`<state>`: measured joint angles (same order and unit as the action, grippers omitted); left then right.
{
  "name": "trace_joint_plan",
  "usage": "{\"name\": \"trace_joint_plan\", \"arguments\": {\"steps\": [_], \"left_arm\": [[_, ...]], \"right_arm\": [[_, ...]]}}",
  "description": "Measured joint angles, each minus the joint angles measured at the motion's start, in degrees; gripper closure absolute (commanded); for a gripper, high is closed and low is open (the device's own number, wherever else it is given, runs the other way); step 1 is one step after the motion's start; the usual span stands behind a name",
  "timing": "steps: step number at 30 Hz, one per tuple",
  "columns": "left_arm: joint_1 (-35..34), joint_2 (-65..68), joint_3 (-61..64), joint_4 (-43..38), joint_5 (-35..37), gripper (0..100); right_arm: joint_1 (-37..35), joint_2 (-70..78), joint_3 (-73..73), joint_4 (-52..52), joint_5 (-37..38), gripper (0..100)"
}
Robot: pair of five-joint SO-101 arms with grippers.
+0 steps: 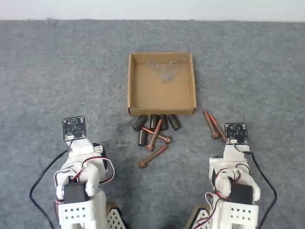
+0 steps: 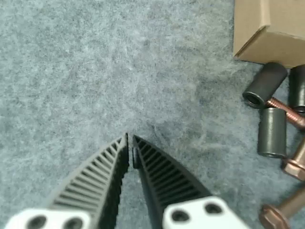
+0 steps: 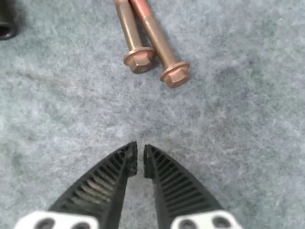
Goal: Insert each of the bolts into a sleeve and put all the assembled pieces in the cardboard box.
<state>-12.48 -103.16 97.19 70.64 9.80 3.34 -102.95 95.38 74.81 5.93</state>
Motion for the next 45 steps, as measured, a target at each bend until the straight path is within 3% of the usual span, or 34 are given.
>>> {"name": "trace_joint_plan", "arguments": {"steps": [36,45], "left_arm": [[0.00,0.00,0.00,0.00,0.00,99],[4.48,0.00,0.00,0.00,0.00,99]], "right_arm": [[0.00,0.00,0.00,0.00,0.00,99.2],[0.00,0.00,0.00,0.00,0.00,99.2]]}}
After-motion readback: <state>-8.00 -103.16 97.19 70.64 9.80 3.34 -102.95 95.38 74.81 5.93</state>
